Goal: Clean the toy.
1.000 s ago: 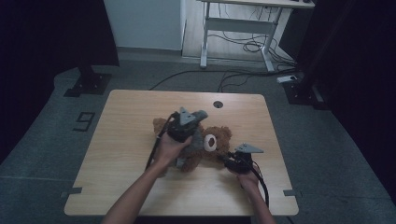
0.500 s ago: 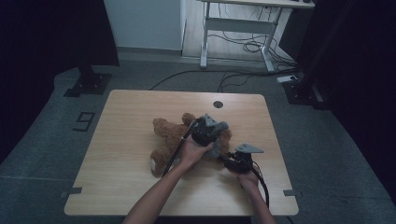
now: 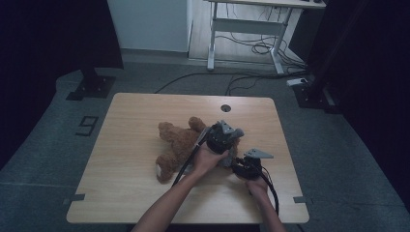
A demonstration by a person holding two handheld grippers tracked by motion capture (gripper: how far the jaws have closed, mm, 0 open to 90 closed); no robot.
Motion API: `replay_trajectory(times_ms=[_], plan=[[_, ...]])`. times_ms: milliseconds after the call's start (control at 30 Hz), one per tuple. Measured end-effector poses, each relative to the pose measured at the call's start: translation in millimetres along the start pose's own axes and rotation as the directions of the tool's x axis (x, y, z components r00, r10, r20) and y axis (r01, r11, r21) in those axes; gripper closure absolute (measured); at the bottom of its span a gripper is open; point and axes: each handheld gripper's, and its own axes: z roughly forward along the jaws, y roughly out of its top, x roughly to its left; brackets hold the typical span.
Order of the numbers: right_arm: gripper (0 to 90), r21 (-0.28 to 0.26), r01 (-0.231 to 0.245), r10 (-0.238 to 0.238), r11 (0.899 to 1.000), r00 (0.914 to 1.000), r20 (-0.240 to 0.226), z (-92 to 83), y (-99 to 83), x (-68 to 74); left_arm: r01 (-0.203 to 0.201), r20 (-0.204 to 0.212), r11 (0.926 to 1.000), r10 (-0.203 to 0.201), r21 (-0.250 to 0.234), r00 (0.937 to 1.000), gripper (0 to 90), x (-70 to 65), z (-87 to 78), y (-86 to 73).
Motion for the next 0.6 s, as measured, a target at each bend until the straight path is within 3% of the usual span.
replay_trajectory(times_ms=[133,200,267,367,500,600], plan=[[64.6,-0.002,-0.010,0.010,1.000,1.0000,0.002,0.6,-0.1,0.0,0.007,-0.011,1.0000,-0.007,-0.003,0.9999,78.5,8.2,-4.0,-2.7],[64.6,-0.002,-0.011,0.011,1.000,0.9999,0.004,0.7,-0.1,0.3,0.013,-0.049,0.9999,-0.013,-0.008,0.9987,78.4,16.9,-9.2,-5.5],[64.7,-0.002,-0.013,0.013,1.000,0.9999,0.004,0.8,-0.1,0.1,0.058,-0.059,0.9983,-0.059,-0.009,0.9965,78.4,30.9,-14.4,-10.7],[64.7,-0.003,-0.015,0.015,1.000,0.9999,0.005,1.1,-0.1,-0.3,0.086,-0.095,0.9962,-0.084,0.016,0.9919,78.5,49.0,-19.1,-21.0],[64.7,-0.003,-0.010,0.010,1.000,0.9999,0.009,1.7,0.3,0.0,0.148,-0.063,0.9888,-0.149,-0.017,0.9869,78.6,70.3,-31.2,-37.7],[64.7,-0.004,-0.009,0.009,1.000,0.9999,0.015,2.2,0.1,0.6,0.153,-0.080,0.9874,-0.156,-0.041,0.9846,78.7,78.5,-43.9,-40.4]])
